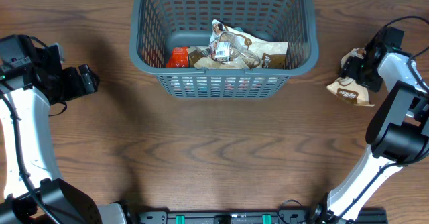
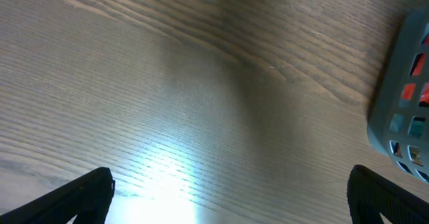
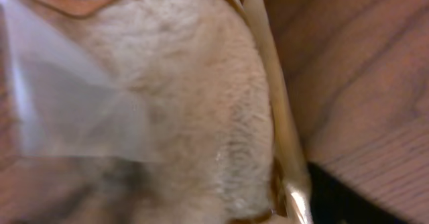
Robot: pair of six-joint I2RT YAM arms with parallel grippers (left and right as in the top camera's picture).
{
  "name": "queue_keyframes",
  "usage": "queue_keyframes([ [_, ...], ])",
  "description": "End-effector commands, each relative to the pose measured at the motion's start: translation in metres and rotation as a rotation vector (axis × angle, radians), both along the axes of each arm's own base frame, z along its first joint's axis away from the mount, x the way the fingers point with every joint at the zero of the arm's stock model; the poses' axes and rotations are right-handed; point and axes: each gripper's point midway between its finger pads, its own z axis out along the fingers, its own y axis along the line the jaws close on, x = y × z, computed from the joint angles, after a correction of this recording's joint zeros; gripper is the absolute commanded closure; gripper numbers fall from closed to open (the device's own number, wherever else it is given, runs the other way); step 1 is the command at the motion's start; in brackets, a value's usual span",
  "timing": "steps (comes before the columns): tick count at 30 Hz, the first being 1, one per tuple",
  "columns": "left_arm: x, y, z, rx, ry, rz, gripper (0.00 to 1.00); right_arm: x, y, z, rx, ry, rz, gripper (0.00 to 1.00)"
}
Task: Pack container
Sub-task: 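Return the right gripper to the last Pantree bag and grasp it, then lift the last Pantree bag into the basket and open the right gripper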
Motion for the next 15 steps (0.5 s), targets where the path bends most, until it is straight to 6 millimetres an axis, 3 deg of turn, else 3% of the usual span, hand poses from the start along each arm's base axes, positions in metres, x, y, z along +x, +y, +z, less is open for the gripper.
queue_keyframes([
  [1,0.000,-0.001,0.002,-0.005,-0.004,0.006,0.01,-0.006,0.010,-0.023,0.053,0.037,0.007,0.93],
  [2,0.000,-0.001,0.002,-0.005,-0.004,0.006,0.01,-0.006,0.010,-0.023,0.055,0.037,0.007,0.99],
  [6,0.000,-0.001,0.002,-0.005,-0.004,0.006,0.01,-0.001,0.020,-0.018,0.103,0.011,0.026,0.99],
  [9,0.000,-0.001,0.002,-0.005,-0.004,0.006,0.01,0.011,0.026,0.007,0.137,-0.053,0.046,0.99],
  [11,0.000,-0.001,0.002,-0.005,-0.004,0.006,0.01,0.023,0.027,0.036,0.139,-0.118,0.061,0.99],
  [15,0.000,-0.001,0.002,-0.005,-0.004,0.005,0.01,0.043,0.024,0.125,0.080,-0.276,0.090,0.99],
])
